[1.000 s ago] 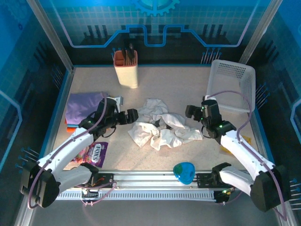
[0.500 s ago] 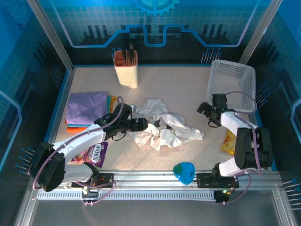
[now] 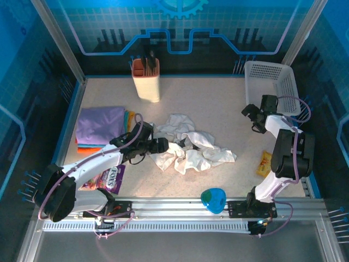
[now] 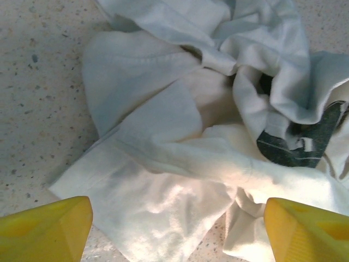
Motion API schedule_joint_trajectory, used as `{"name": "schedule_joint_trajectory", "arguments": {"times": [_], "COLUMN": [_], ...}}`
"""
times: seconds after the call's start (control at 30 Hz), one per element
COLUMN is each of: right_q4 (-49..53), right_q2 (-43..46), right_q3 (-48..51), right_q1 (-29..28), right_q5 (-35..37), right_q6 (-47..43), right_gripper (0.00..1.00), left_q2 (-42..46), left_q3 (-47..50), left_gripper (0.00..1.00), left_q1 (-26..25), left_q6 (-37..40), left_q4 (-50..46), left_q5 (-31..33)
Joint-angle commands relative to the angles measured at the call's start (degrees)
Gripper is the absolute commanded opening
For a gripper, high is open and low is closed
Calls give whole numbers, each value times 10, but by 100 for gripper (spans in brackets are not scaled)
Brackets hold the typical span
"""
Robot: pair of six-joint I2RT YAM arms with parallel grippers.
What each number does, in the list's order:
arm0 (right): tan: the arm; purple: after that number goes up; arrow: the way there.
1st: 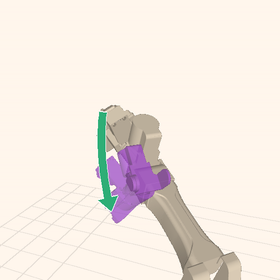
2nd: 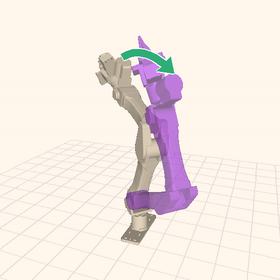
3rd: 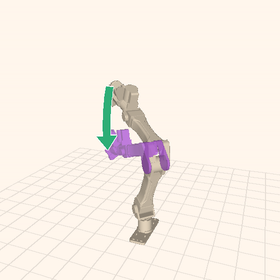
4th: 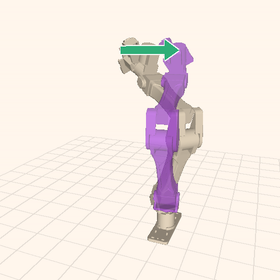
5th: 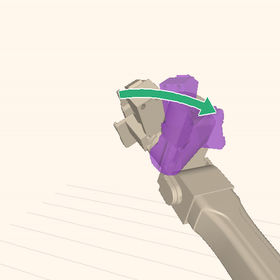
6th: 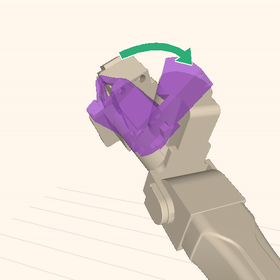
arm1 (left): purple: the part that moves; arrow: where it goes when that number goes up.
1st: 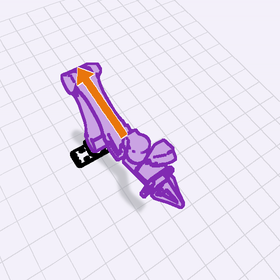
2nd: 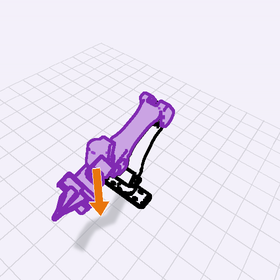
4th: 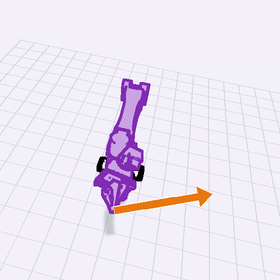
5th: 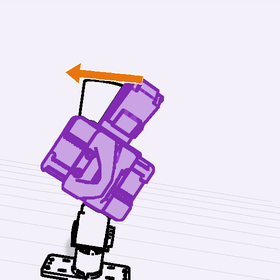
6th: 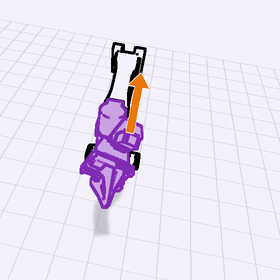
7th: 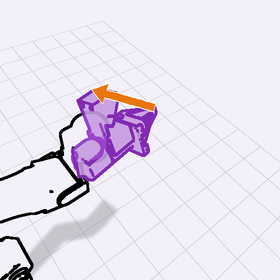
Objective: Fold and stack the t-shirts
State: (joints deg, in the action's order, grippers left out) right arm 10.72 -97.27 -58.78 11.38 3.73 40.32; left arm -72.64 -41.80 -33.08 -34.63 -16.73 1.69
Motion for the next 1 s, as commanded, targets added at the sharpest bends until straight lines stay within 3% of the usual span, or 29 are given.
{"name": "schedule_joint_trajectory", "arguments": {"times": [0.0,0.17,0.37,0.53,0.73,0.97], "right_q4": [-9,9,67,81,148,162], "right_q2": [16,69,143,230,341,432], "right_q3": [-2,12,53,127,178,242], "right_q1": [21,-15,-82,-133,-283,-423], "right_q5": [6,11,39,7,46,-37], "right_q6": [23,1,-38,-72,-122,-148], "right_gripper": [96,96,100,98,92,85], "left_q2": [11,-15,-37,-40,-82,-128], "left_q3": [9,-2,-6,-2,-22,-22], "left_gripper": [83,75,79,82,82,80], "left_q1": [-3,-2,21,63,65,63], "left_q6": [-6,6,22,20,49,35], "left_q4": [-12,-14,-5,40,76,90], "left_q5": [13,17,14,-47,-100,-123]}}
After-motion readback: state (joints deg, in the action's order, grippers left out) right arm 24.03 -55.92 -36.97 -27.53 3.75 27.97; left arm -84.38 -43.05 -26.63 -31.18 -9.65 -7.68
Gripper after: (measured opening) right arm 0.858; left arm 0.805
